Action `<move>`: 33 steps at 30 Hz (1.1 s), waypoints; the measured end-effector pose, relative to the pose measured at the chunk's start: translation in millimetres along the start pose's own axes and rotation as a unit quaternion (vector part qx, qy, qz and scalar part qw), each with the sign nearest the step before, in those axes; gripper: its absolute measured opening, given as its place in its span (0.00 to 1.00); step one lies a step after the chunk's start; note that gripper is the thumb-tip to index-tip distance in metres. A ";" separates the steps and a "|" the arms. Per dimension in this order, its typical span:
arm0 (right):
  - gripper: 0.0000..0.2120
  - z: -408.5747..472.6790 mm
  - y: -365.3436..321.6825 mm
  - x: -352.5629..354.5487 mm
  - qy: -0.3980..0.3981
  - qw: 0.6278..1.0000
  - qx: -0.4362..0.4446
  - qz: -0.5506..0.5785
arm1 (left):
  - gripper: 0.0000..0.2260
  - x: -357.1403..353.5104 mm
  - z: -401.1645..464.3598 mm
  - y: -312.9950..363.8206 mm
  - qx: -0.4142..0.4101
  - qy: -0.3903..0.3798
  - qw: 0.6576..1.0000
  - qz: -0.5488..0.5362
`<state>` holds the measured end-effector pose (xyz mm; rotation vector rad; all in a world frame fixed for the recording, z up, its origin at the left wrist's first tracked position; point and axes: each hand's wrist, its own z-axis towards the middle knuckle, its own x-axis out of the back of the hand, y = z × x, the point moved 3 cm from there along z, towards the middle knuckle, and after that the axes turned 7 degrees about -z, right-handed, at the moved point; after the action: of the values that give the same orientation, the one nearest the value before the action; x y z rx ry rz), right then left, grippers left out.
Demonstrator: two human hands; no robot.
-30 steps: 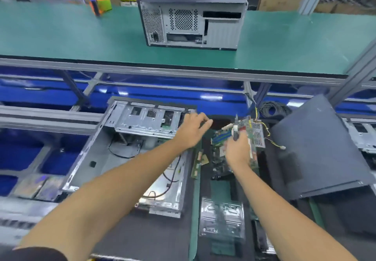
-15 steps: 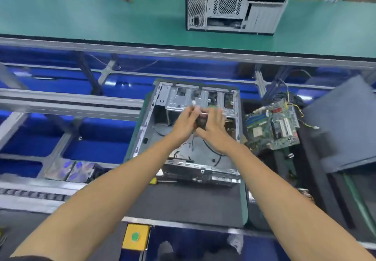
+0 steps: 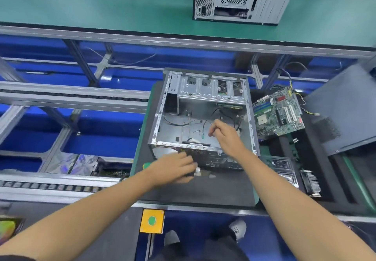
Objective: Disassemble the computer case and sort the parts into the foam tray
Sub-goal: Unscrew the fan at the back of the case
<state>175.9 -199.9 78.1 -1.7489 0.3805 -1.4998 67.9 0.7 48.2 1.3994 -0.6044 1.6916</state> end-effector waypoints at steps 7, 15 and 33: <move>0.10 1.2 5.8 -3.6 -0.008 0.998 -0.053 0.009 | 0.17 -74.3 -27.2 0.8 0.193 -0.185 0.963 -0.023; 0.09 0.9 6.8 -1.1 0.015 0.995 -0.088 0.040 | 0.18 -66.4 -45.5 -23.4 0.239 -0.059 0.968 0.038; 0.07 3.2 6.9 -1.8 0.001 0.992 -0.118 0.052 | 0.19 13.3 -40.7 -44.1 0.137 -0.107 0.984 -0.042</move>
<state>180.2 -202.0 71.9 -1.8789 0.6626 -1.4292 82.0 60.4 43.9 1.7952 -0.4331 1.6133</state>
